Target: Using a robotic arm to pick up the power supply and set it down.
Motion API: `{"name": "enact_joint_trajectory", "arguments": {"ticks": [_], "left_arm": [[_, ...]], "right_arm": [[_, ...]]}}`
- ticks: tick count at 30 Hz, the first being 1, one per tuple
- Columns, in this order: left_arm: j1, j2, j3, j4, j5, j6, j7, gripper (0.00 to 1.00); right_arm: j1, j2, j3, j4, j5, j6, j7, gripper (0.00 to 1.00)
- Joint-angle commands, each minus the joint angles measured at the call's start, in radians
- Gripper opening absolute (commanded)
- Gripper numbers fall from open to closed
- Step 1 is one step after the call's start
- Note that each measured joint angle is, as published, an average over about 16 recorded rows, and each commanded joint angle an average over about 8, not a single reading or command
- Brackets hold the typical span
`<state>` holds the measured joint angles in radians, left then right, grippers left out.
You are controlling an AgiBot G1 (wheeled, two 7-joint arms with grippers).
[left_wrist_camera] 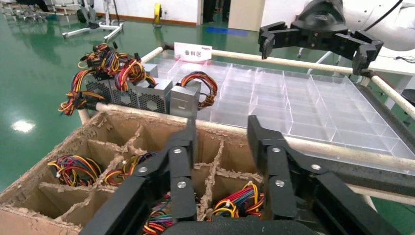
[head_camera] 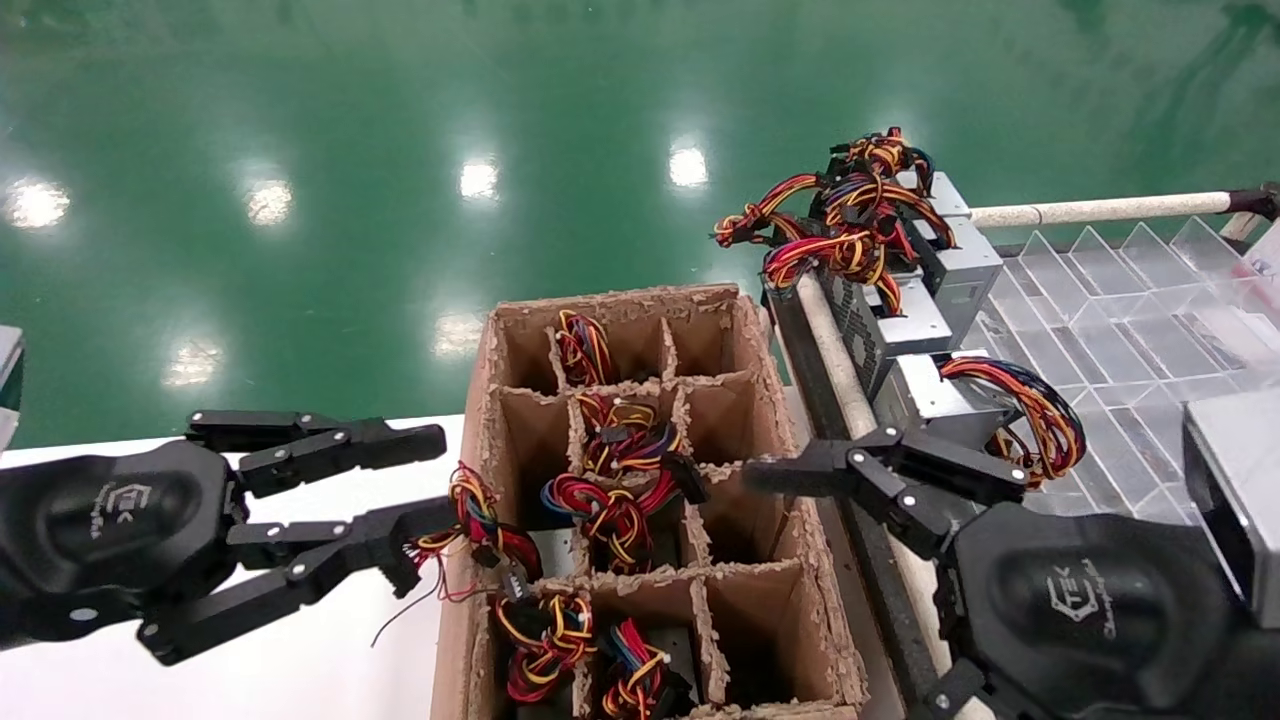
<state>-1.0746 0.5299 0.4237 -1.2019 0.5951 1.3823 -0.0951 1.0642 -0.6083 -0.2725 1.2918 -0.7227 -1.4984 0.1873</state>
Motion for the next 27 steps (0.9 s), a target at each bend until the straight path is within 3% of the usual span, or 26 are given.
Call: {"name": "enact_joint_trajectory", "arguments": {"ticks": [1, 27], "left_arm": [[0.000, 0.000, 0.000, 0.000, 0.000, 0.000, 0.000, 1.00], [0.000, 0.000, 0.000, 0.000, 0.000, 0.000, 0.000, 1.00]], "right_arm": [[-0.026, 0.011, 0.019, 0.021, 0.020, -0.010, 0.007, 1.00], [0.008, -0.002, -0.006, -0.007, -0.007, 0.002, 0.000, 1.00]]}}
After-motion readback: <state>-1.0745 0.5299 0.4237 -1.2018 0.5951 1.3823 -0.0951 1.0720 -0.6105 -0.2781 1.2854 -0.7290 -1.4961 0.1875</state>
